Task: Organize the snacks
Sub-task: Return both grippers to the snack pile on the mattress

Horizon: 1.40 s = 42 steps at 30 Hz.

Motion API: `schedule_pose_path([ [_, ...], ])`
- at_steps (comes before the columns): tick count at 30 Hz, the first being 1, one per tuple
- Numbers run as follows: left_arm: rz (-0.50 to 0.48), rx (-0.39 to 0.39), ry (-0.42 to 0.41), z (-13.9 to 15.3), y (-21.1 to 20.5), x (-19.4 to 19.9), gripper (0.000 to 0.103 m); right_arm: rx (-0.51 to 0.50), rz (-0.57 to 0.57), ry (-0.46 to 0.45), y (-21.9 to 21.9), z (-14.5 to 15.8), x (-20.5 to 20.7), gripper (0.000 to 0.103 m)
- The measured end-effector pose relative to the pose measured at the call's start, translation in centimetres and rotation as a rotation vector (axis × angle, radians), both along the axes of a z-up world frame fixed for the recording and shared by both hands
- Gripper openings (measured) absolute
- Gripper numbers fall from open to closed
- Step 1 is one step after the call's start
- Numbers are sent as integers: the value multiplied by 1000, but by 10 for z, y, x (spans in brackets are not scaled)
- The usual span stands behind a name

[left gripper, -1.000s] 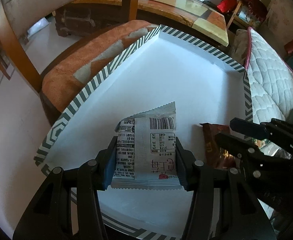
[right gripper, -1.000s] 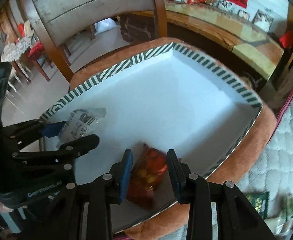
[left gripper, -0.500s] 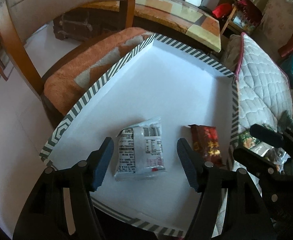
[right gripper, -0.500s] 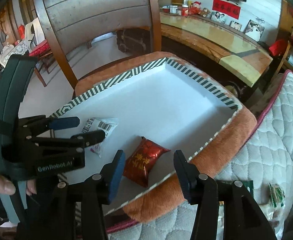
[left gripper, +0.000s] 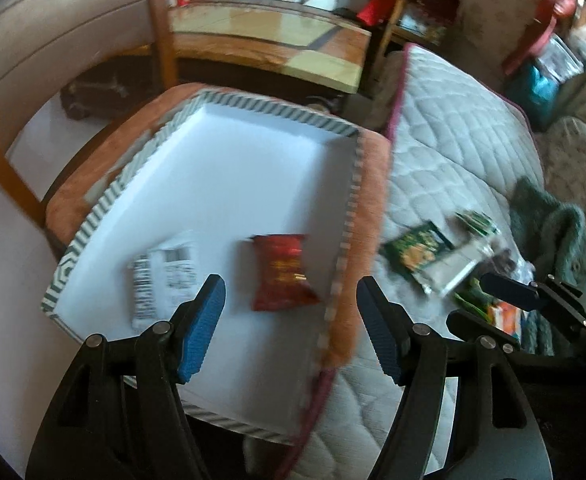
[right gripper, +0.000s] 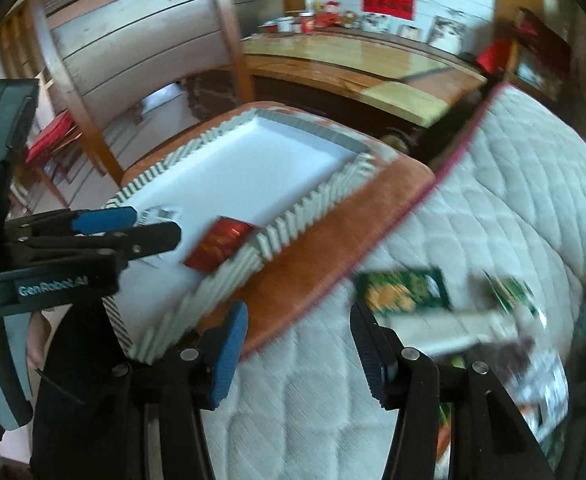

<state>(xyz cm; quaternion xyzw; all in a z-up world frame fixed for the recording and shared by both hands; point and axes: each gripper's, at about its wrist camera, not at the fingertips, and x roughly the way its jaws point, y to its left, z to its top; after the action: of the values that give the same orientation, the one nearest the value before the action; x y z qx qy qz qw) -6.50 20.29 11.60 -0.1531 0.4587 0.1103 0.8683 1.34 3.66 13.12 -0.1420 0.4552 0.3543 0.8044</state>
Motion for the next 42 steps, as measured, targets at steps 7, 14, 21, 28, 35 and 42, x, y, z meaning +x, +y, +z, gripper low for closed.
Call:
schedule_pose_path([
  [7, -122, 13, 9, 3, -61, 12, 69, -3, -130, 21, -77, -6, -6, 52],
  [14, -219, -24, 51, -6, -105, 25, 69, -31, -274, 55, -157, -22, -7, 53],
  [21, -308, -60, 103, -23, -129, 45, 69, -24, -387, 126, -205, -45, 4, 55],
  [28, -331, -66, 126, -34, -137, 57, 69, 57, -442, 195, -219, -59, 18, 62],
  [35, -292, -67, 143, -40, -120, 62, 69, 3, -428, 142, -193, -60, 50, 64],
  [42, -310, -51, 153, -42, -107, 77, 69, -87, -399, 105, -159, -76, 81, 64],
])
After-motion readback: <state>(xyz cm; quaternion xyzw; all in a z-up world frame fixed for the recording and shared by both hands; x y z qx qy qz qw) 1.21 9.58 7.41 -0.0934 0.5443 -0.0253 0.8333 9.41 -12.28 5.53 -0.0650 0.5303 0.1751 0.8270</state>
